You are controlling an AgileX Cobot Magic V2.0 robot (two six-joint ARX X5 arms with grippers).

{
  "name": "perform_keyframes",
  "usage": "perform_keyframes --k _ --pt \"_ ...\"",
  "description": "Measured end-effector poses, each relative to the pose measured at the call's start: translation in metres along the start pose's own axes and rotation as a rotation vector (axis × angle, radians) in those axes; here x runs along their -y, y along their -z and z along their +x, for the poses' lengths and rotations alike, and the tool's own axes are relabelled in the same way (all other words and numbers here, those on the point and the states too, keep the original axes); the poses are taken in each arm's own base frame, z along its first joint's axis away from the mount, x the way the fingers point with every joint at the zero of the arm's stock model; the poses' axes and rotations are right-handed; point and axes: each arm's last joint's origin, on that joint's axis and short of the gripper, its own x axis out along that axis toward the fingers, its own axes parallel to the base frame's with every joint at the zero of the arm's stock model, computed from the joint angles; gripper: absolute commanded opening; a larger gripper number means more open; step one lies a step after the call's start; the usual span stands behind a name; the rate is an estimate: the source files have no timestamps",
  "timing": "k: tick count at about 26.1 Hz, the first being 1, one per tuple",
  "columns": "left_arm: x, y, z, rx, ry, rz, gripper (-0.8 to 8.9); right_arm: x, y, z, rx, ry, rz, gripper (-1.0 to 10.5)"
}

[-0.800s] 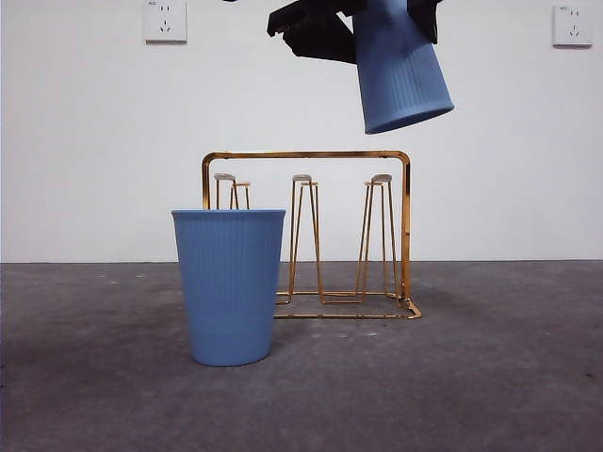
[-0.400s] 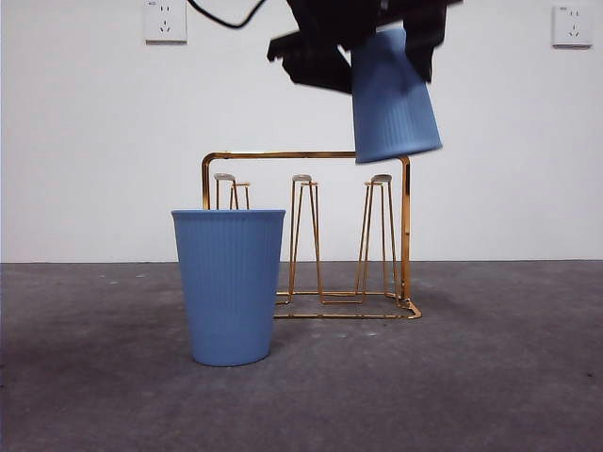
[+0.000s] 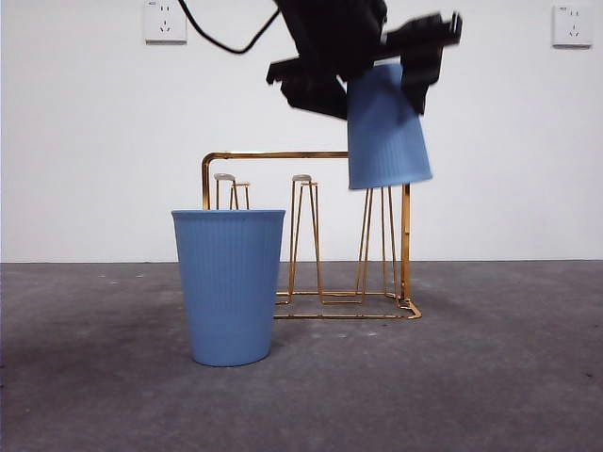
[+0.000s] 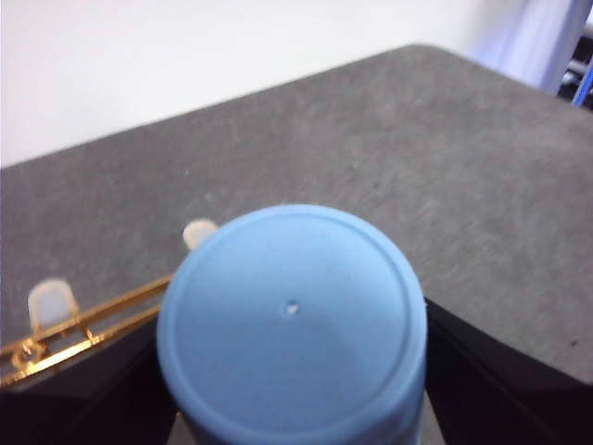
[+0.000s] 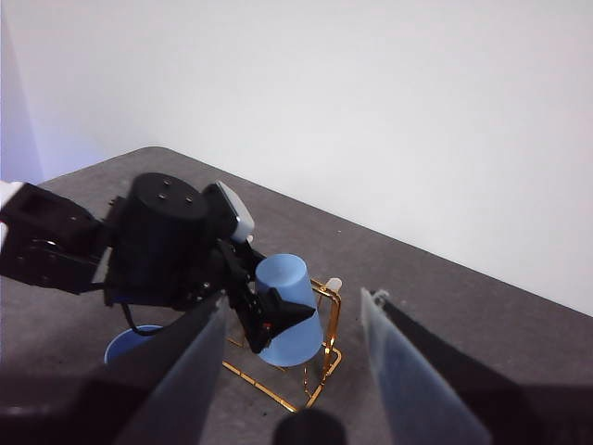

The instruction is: Pick up cup 1,put cup 1 in the cup rack,pick up cup 2,put cup 2 in the cup rack

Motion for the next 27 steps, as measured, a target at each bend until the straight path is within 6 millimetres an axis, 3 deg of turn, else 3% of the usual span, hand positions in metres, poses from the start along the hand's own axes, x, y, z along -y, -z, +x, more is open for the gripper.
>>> perform_keyframes --k 27 --pt "0.005 0.053 0.037 -0.198 -0.025 0.067 0.00 0.000 0.003 0.000 -0.029 -0.005 -0.005 2.5"
